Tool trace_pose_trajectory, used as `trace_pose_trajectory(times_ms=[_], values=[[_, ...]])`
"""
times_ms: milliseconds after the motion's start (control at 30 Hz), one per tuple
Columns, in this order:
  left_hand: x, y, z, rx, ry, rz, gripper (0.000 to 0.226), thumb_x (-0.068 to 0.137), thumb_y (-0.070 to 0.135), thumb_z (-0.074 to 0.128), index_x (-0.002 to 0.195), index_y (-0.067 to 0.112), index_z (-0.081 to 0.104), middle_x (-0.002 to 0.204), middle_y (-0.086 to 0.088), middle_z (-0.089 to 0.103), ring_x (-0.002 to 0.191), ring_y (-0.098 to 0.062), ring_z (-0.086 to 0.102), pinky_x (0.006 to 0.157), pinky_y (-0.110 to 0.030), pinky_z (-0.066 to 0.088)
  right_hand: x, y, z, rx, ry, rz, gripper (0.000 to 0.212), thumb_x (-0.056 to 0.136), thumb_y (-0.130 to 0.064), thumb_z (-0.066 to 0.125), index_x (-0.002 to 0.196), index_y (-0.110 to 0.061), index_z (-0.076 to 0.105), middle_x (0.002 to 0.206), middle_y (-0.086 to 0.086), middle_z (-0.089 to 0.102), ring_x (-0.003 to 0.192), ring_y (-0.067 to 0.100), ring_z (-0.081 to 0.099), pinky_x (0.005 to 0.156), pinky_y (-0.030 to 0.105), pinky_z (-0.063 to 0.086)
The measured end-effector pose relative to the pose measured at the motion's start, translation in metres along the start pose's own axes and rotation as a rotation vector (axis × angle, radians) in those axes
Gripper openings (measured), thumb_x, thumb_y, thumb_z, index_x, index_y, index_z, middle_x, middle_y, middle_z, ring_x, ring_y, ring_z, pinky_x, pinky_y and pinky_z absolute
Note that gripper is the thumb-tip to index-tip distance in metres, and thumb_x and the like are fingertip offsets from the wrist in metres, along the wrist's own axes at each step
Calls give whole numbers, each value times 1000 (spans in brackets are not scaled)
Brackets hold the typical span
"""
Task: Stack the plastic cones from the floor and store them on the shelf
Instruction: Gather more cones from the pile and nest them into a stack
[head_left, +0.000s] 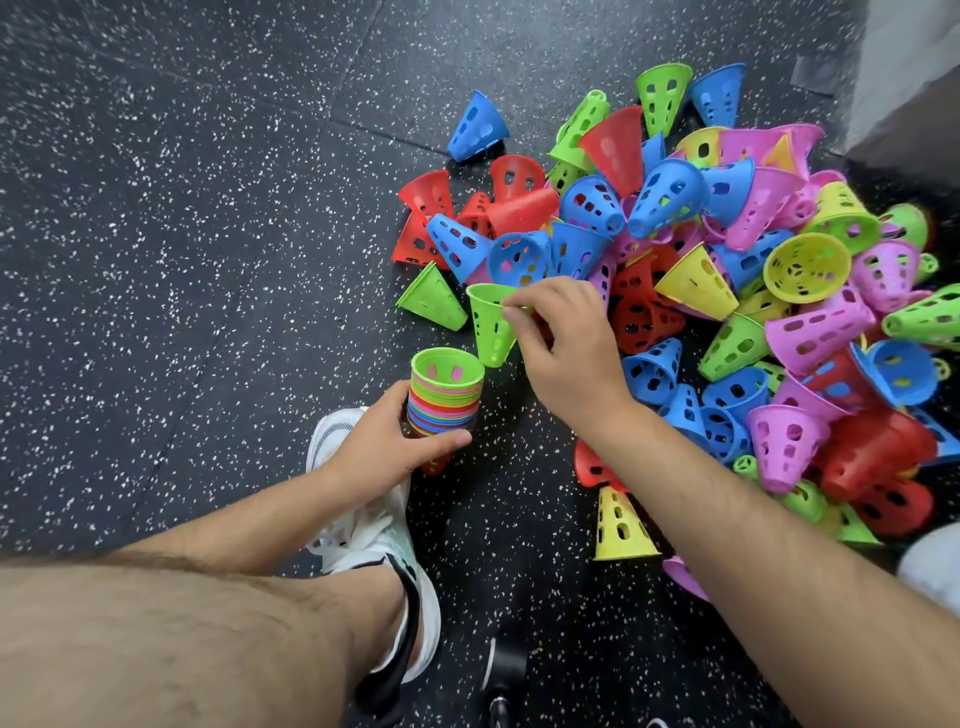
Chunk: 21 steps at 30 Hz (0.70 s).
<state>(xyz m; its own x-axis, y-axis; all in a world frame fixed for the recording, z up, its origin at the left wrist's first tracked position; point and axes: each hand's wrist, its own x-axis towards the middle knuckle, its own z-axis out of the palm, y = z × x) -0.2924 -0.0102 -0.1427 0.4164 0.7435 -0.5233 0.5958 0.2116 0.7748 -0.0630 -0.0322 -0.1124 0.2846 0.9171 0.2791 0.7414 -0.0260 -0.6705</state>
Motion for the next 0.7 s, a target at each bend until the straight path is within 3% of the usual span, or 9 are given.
trace_pose_trajectory(times_ms=[100,167,267,400,533,700], values=[[0,0,1,16,-2,-2,61,70,43,91,120,25,61,108,12,73,96,5,67,82,-7,47,2,-7,-6,31,110,-23,10,97,-19,66,99,-13,73,98,1,63,97,26,57,93,26,39],[0,-1,1,26,-3,0,60,70,43,92,119,26,62,108,12,73,97,2,68,87,-14,50,5,-11,-5,84,114,-22,10,97,-18,66,101,-12,73,98,2,62,96,25,59,92,35,45],[1,-1,1,21,3,2,62,67,48,91,118,27,62,109,12,73,99,-1,68,90,-21,51,4,-15,1,140,29,-19,12,96,-18,66,101,-11,73,98,2,61,95,22,61,86,41,49],[5,2,1,-31,20,1,60,70,36,92,120,21,62,108,10,73,95,2,68,83,-12,49,-7,-17,9,173,-158,-19,12,94,-21,67,102,-15,73,98,-1,61,95,17,60,88,37,49],[11,3,1,-73,27,-2,58,72,27,93,120,21,61,107,8,74,94,2,69,82,-13,49,-19,-13,14,177,-341,31,23,94,-31,62,113,-18,67,101,-9,59,95,8,58,90,34,49],[13,3,5,-43,4,-3,59,68,31,94,116,23,62,103,10,74,90,4,68,81,-10,49,-18,5,14,-12,-200,33,25,92,-11,56,116,-12,65,115,1,62,106,24,55,92,42,48]])
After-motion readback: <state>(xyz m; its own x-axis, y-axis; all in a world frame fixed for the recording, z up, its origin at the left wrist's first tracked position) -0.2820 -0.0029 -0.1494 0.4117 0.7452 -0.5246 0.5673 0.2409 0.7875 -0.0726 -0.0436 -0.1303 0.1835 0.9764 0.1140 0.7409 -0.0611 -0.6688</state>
